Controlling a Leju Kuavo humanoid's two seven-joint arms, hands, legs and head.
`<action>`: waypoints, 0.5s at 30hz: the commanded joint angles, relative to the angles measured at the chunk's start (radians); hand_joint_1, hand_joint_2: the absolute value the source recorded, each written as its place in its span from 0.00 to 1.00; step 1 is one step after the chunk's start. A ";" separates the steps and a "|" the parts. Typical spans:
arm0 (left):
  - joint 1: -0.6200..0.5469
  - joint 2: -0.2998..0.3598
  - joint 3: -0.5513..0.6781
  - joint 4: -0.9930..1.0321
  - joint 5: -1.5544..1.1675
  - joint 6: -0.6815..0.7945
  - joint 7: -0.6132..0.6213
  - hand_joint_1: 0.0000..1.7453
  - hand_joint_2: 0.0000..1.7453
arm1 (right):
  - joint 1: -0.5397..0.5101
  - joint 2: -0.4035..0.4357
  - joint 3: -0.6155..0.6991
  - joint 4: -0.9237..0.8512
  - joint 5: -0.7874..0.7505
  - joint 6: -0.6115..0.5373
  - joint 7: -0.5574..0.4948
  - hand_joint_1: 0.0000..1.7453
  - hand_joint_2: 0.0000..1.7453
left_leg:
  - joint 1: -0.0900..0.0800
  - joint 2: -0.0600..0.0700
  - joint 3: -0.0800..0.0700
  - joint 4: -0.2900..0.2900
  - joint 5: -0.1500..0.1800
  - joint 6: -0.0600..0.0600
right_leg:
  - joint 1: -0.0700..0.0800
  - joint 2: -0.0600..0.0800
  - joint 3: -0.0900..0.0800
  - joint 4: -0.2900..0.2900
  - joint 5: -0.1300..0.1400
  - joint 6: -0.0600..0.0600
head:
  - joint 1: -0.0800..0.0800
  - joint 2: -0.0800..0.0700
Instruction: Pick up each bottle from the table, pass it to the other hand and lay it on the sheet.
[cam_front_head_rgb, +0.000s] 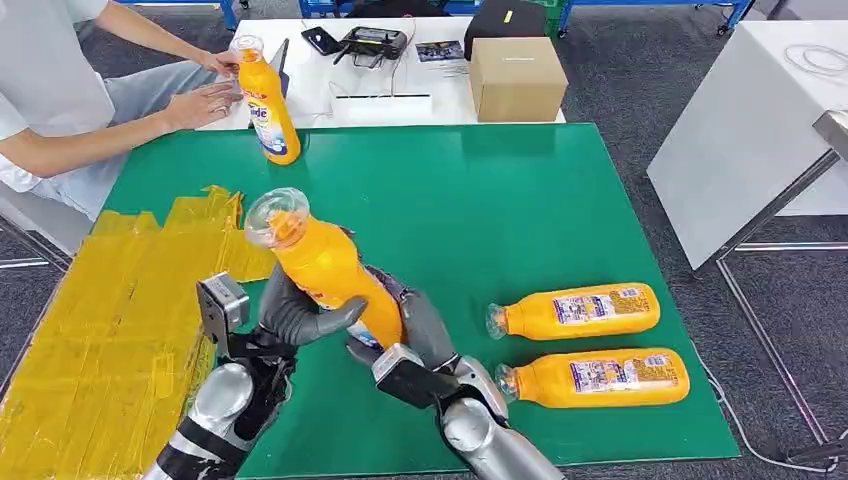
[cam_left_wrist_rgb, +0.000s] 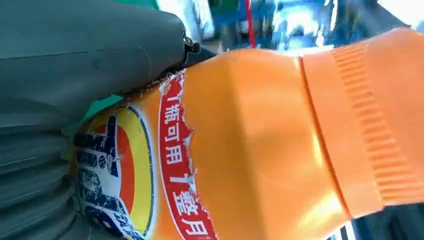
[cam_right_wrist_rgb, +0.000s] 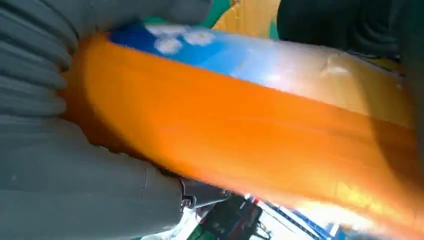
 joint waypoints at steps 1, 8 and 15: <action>-0.072 0.033 0.105 -0.013 -0.093 0.129 -0.029 1.00 1.00 | 0.045 -0.062 -0.047 -0.156 -0.054 0.014 -0.001 0.00 1.00 | 0.001 -0.002 0.001 0.000 -0.001 -0.001 | 0.001 -0.001 0.002 0.000 -0.001 -0.001 | 0.000 0.000; -0.127 0.079 0.160 0.037 -0.434 0.412 -0.003 1.00 1.00 | 0.091 -0.108 -0.086 -0.313 -0.056 0.016 -0.007 0.00 0.00 | 0.002 -0.001 0.001 0.001 -0.001 0.000 | 0.002 -0.001 0.002 0.000 -0.001 -0.001 | 0.000 0.000; -0.288 0.200 0.192 0.260 -1.214 0.520 0.279 1.00 1.00 | 0.185 -0.118 -0.200 -0.502 -0.112 -0.007 -0.034 0.00 1.00 | 0.001 -0.003 0.000 0.000 0.000 -0.001 | 0.000 -0.003 0.001 0.000 -0.001 -0.001 | 0.000 0.000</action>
